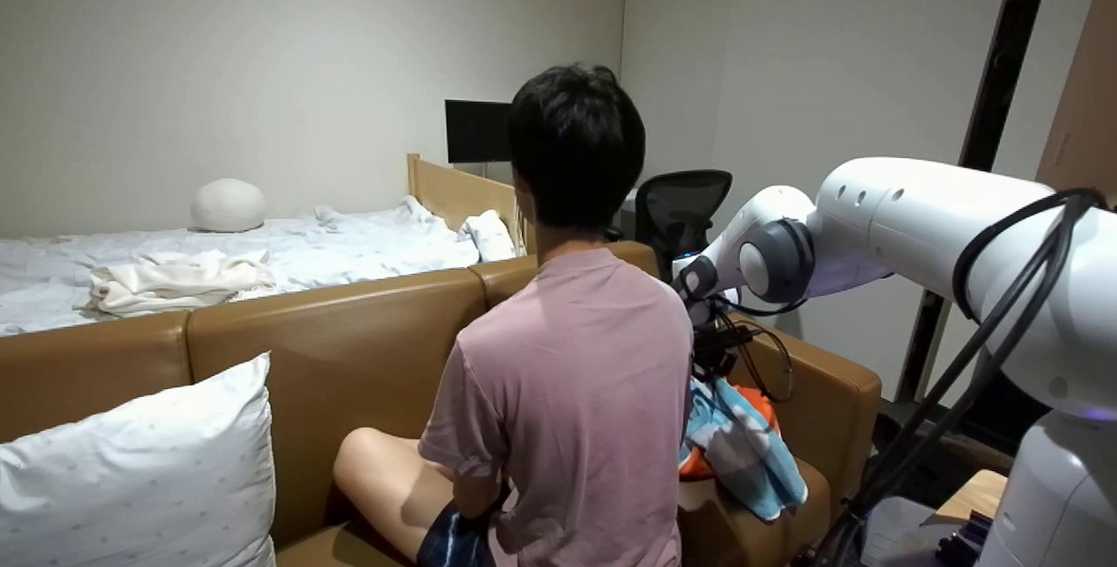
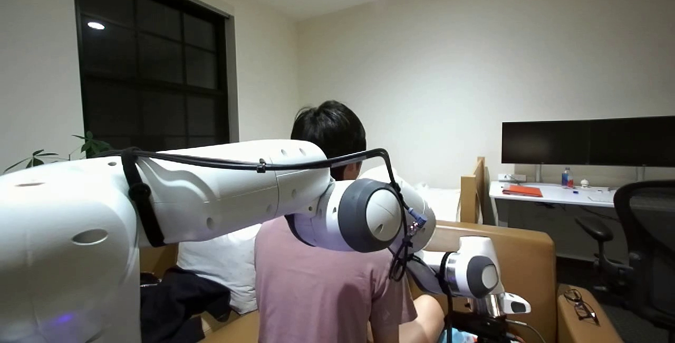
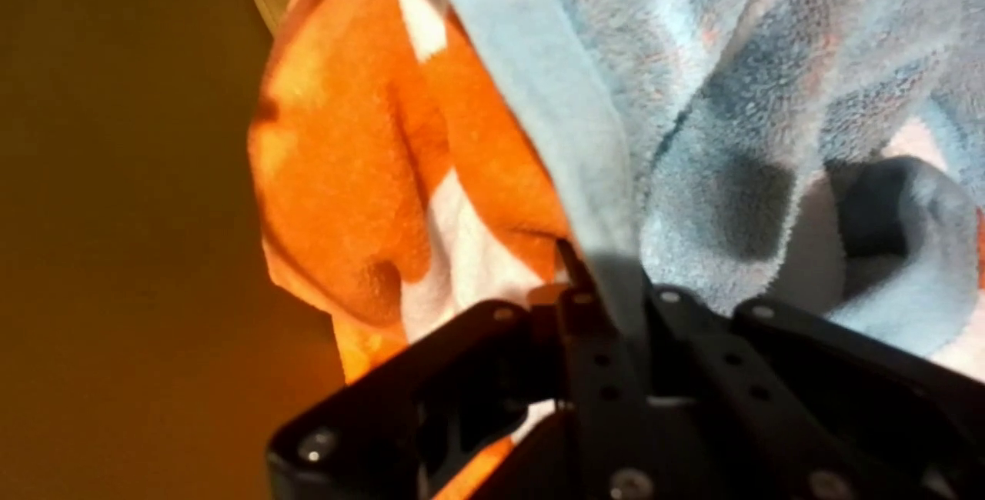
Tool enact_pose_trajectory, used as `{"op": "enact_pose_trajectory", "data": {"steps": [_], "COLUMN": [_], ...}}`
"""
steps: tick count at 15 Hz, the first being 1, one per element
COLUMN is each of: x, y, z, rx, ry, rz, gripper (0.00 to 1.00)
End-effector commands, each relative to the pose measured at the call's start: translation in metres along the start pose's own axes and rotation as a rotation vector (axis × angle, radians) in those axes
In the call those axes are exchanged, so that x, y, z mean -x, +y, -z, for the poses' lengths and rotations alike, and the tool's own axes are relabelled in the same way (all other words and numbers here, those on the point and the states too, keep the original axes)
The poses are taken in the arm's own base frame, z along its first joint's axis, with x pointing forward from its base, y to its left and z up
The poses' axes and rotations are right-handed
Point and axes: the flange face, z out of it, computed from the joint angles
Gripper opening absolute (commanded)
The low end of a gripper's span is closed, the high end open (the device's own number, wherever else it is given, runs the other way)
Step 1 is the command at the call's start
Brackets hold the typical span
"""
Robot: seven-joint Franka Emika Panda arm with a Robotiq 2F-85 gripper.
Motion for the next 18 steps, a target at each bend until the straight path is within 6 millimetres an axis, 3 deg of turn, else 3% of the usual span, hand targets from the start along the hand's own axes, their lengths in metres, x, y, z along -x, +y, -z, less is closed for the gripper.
{"op": "enact_pose_trajectory", "data": {"steps": [1,7,11,14,18], "x": [0.008,0.019,0.029,0.036,0.048], "y": [0.001,-0.022,-0.040,-0.038,-0.014], "z": [0.009,0.021,0.047,0.075,0.107], "rx": [-0.019,-0.051,-0.083,-0.105,-0.130], "ry": [-0.048,-0.104,-0.120,-0.109,-0.083], "rz": [-0.017,-0.016,-0.021,-0.032,-0.057], "gripper": [0.01,0.02,0.02,0.02,0.02]}}
